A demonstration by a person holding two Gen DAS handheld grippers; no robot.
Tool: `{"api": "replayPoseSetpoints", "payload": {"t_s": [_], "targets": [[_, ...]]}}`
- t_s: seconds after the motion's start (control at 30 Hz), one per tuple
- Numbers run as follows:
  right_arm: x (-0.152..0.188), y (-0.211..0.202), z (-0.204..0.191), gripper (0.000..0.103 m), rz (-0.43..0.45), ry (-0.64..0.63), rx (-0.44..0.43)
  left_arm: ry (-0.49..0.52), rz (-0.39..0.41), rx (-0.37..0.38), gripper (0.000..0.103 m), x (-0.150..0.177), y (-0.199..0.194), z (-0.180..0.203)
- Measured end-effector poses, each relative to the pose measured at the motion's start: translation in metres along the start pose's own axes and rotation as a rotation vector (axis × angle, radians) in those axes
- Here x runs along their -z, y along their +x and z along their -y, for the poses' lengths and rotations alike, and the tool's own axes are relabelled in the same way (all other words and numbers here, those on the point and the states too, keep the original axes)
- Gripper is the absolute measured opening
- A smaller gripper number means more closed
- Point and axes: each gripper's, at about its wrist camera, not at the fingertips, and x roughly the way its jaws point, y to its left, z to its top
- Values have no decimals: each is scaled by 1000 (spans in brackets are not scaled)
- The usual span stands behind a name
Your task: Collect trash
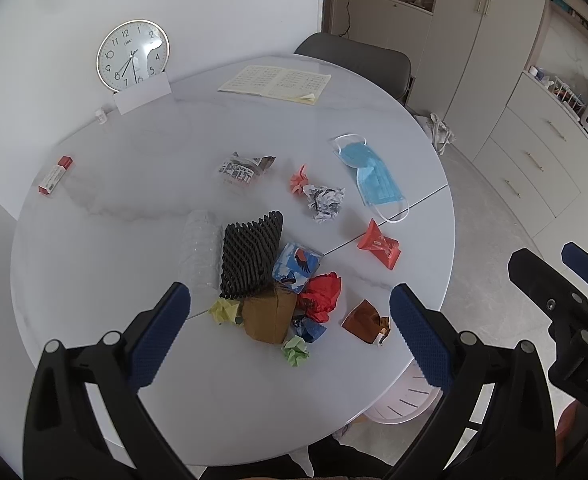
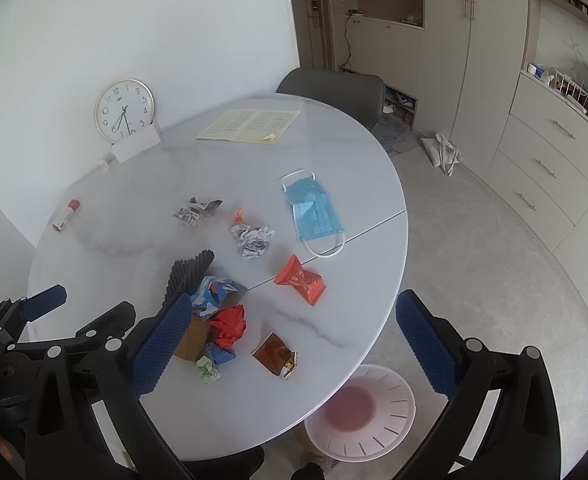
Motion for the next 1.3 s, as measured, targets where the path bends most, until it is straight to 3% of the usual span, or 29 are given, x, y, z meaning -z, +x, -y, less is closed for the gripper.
{"api": "replayPoseSetpoints", "payload": {"t_s": [1.3], "targets": [[4, -4, -2, 101, -4, -2, 2, 0, -13, 15, 96, 1, -5, -9]]}}
